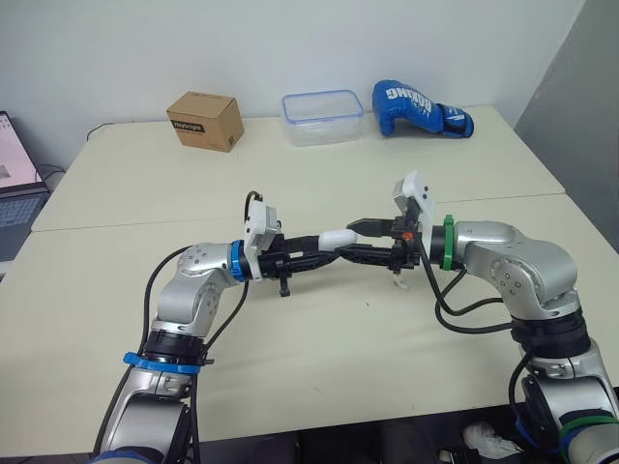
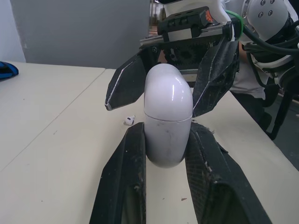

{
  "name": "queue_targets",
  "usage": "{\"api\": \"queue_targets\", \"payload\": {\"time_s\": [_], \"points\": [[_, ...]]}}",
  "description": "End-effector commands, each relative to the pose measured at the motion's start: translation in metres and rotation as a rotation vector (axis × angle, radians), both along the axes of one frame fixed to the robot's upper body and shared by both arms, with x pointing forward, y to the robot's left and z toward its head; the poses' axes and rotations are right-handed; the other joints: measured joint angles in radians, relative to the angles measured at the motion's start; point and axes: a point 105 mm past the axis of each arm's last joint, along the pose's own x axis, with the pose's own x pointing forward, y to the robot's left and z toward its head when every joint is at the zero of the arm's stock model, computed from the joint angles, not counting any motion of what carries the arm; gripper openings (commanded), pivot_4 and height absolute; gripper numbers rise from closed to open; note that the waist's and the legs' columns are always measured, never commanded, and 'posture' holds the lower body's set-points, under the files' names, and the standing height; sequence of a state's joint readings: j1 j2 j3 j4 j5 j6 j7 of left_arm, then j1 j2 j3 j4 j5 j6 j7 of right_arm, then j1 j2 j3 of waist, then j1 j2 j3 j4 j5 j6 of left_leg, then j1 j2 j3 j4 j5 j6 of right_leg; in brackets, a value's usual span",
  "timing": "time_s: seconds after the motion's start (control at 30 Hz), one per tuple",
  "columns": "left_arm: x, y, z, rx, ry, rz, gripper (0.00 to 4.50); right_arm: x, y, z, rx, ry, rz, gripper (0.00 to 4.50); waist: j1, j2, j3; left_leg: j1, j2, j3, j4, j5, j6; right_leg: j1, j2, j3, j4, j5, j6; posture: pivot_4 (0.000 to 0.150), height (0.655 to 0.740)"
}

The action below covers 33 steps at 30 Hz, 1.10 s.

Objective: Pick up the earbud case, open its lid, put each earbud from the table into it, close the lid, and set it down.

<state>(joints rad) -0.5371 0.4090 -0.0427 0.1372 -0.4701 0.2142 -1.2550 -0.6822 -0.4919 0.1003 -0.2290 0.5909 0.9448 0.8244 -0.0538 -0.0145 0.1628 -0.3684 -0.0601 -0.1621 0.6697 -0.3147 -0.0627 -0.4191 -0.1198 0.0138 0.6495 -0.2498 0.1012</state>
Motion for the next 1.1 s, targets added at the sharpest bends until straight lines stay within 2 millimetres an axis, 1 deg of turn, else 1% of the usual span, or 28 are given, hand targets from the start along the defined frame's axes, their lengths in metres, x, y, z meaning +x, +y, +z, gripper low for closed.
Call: {"api": "queue_targets", "payload": {"time_s": [0.03,0.4,0.77,0.9,0.93,1.03,1.1], "points": [[-0.006,-0.003,0.011,-0.022,-0.046,-0.035,0.77,0.003,0.001,0.014,0.021,-0.062,-0.007,3.21,0.000,0.000,0.000,0.000,0.000,0.000,0.000,0.000,0.000,0.000,0.000,0.000,0.000,0.000,0.000,0.150,0.7307],[-0.009,0.005,0.006,-0.009,-0.030,-0.026,0.77,0.008,-0.001,0.021,0.048,-0.068,-0.020,3.21,-0.001,0.000,0.000,0.000,0.000,0.000,0.000,0.000,0.000,0.000,0.000,0.000,0.000,0.000,0.000,0.150,0.7307],[-0.011,0.003,0.003,-0.015,-0.022,-0.029,0.77,0.014,0.000,0.026,0.061,-0.072,-0.029,3.21,-0.001,0.000,0.000,0.000,0.000,0.000,0.000,0.000,0.000,0.000,0.000,0.000,0.000,0.000,0.000,0.150,0.7307],[-0.010,0.004,0.002,-0.017,-0.017,-0.021,0.77,0.011,0.000,0.027,0.063,-0.063,-0.002,3.21,-0.001,0.000,0.000,0.000,0.000,0.000,0.000,0.000,0.000,0.000,0.000,0.000,0.000,0.000,0.000,0.150,0.7307],[-0.009,0.005,0.002,-0.017,-0.018,-0.013,0.77,0.007,0.000,0.028,0.067,-0.059,0.018,3.21,-0.001,0.000,0.000,0.000,0.000,0.000,0.000,0.000,0.000,0.000,0.000,0.000,0.000,0.000,0.000,0.150,0.7307],[-0.005,0.011,0.001,-0.021,-0.015,0.017,0.77,-0.002,-0.003,0.037,0.072,-0.070,0.063,3.21,-0.001,0.000,0.000,0.000,0.000,0.000,0.000,0.000,0.000,0.000,0.000,0.000,0.000,0.000,0.000,0.150,0.7307],[-0.002,0.017,0.002,-0.018,-0.019,0.040,0.77,0.000,-0.009,0.042,0.028,-0.086,0.050,3.21,-0.001,0.000,0.000,0.000,0.000,0.000,0.000,0.000,0.000,0.000,0.000,0.000,0.000,0.000,0.000,0.150,0.7307]]}}
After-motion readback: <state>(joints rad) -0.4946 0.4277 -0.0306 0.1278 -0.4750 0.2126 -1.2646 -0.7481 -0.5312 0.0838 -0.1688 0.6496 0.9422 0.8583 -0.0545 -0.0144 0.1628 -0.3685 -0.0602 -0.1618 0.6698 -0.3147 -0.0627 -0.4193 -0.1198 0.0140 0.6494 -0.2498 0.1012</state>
